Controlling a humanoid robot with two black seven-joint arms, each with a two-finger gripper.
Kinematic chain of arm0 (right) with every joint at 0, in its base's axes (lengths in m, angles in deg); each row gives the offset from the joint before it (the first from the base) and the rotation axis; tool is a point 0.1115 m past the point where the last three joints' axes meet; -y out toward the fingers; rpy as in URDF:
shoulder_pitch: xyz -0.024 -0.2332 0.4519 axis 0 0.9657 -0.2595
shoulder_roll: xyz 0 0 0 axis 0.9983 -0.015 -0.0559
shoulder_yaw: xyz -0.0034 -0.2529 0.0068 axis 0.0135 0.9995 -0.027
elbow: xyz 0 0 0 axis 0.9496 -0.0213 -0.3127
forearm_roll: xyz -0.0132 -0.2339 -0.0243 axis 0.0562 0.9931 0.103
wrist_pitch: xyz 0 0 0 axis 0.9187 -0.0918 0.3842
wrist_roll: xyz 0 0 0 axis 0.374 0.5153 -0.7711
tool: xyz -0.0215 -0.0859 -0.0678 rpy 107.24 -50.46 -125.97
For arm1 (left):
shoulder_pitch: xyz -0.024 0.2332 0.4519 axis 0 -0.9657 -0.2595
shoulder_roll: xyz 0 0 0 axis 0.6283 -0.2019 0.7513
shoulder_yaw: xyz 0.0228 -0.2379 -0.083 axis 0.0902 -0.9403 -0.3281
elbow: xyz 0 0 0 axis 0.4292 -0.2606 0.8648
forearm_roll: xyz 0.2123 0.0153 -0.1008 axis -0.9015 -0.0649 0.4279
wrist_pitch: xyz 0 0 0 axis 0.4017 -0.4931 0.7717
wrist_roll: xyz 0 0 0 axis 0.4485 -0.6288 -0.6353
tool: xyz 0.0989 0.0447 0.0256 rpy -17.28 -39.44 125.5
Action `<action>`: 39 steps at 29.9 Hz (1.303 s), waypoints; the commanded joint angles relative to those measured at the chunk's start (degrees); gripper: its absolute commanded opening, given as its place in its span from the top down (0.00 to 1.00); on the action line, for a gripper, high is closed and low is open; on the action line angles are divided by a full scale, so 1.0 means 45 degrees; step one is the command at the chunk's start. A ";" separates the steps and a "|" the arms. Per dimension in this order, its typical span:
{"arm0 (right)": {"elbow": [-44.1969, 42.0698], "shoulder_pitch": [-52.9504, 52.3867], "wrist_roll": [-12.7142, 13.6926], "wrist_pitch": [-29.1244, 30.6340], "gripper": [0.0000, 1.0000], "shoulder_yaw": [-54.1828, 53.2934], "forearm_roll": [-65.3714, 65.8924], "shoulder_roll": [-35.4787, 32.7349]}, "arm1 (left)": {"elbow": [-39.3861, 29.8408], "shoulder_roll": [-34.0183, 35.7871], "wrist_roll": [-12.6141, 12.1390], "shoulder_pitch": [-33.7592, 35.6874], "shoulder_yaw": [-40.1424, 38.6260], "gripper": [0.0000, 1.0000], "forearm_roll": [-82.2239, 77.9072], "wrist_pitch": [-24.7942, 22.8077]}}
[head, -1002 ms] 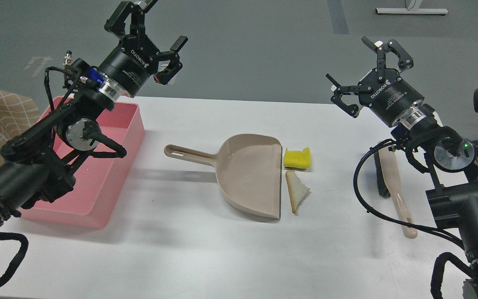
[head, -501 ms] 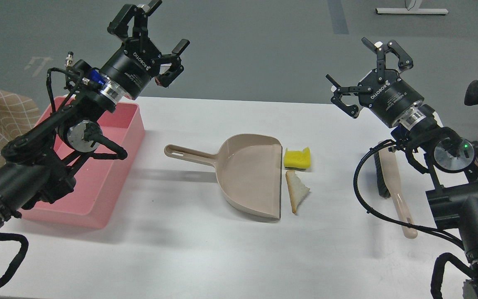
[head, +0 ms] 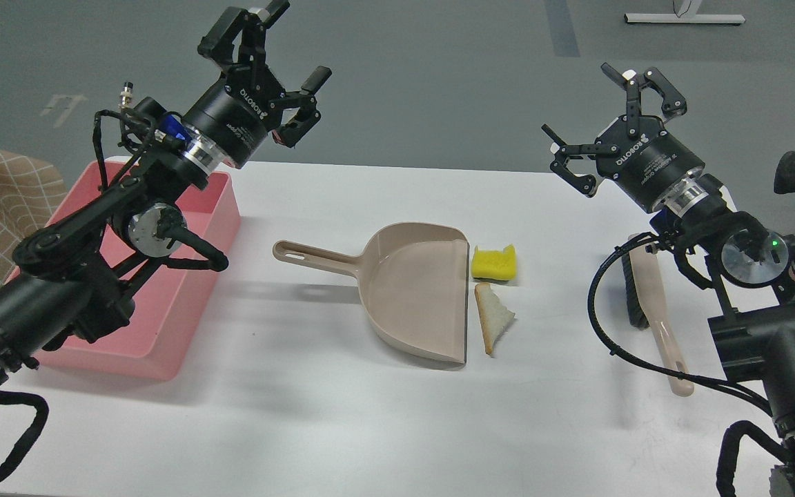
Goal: Sweep and dump garbage into bin
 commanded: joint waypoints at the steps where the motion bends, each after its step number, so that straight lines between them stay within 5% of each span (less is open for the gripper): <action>1: -0.0001 0.0020 0.0000 0.0000 0.00 0.0009 0.0000 0.0001 | -0.1348 0.0424 0.0009 -0.0397 0.0150 0.02 -0.0745 0.1308; 7: -0.0001 0.0078 0.0000 0.0000 0.00 -0.0010 0.0000 0.0001 | -0.4512 0.1048 -0.0069 -0.1920 0.0383 0.02 -0.3576 0.4708; 21: -0.0021 0.0157 0.0000 0.0000 0.00 0.0009 0.0019 -0.0038 | -0.7231 0.2827 -0.0225 -0.4557 0.0696 0.02 -0.5765 0.6743; 39: -0.0040 0.0157 0.0000 0.0000 0.00 0.0009 0.0039 -0.0038 | -0.7565 0.2535 -0.0577 -0.7118 0.1319 0.02 -0.8071 0.7444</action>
